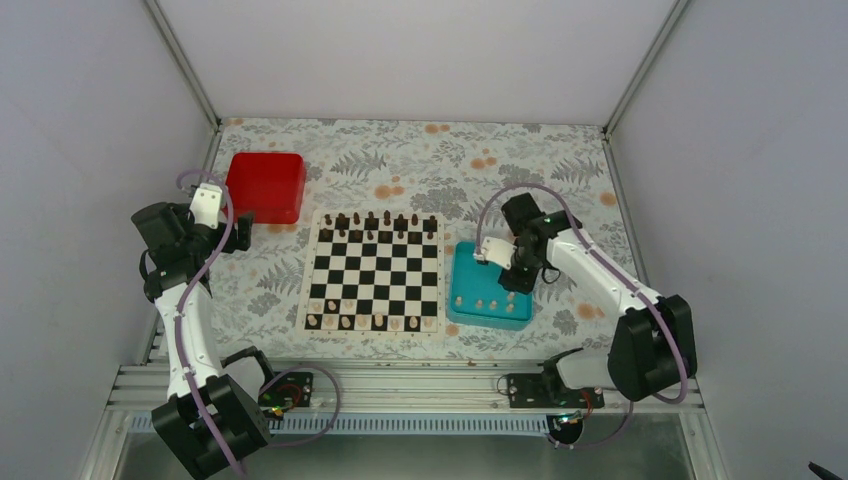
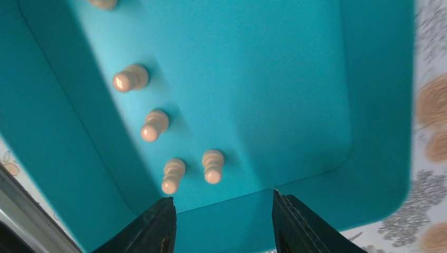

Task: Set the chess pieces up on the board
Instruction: Pick up the chess piece from the storage box.

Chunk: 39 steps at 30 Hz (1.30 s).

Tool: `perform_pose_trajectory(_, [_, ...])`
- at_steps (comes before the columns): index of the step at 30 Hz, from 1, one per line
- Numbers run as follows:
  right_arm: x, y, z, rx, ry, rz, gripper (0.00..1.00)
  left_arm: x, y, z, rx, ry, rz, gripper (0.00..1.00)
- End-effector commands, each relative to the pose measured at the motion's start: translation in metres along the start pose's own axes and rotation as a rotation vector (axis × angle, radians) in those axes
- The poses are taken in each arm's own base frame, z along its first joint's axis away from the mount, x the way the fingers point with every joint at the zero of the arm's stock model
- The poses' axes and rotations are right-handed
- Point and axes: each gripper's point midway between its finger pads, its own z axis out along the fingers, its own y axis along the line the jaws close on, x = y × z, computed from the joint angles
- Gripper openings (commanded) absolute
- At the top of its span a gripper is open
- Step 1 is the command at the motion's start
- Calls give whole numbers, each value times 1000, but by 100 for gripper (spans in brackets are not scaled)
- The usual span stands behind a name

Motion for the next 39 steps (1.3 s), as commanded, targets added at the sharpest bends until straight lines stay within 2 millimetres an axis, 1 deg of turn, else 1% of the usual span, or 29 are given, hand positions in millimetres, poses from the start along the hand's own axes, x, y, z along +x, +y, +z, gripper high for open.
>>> perform_pose_trajectory(1, [13,-5,13,21,-3,17,48,-3,-5,-2,29,-16,10,100])
perform_pose_trajectory(4, [18,-1,24,9,7,30,48,-2,-5,-2,31,-15,9,100])
perform_pose_trajectory(8, [21,1,37,1,15,41,47,-3,-5,-2,31,-16,10,100])
perform_pose_trajectory(12, [18,1,44,-18,3,46,47,-2,-5,-2,32,-13,9,100])
perform_pose_trajectory(15, [19,3,50,-41,9,51,45,-2,-5,-2,31,-14,10,100])
perform_pose_trajectory(24, [27,6,64,-86,32,66,39,0,-4,-1,31,-10,8,100])
perform_pose_trajectory(29, [31,6,68,-93,43,76,33,0,-3,-1,30,-10,7,100])
perform_pose_trajectory(31, [31,6,69,-97,45,79,28,-1,-4,-1,30,-12,9,100])
perform_pose_trajectory(33, [30,5,68,-96,42,80,21,-1,-4,-1,31,-12,8,100])
perform_pose_trajectory(36, [24,1,59,-91,17,76,11,-1,-4,-1,30,-12,7,100])
perform_pose_trajectory(39, [17,-5,45,-81,-1,73,9,-2,-3,-1,30,-13,6,100])
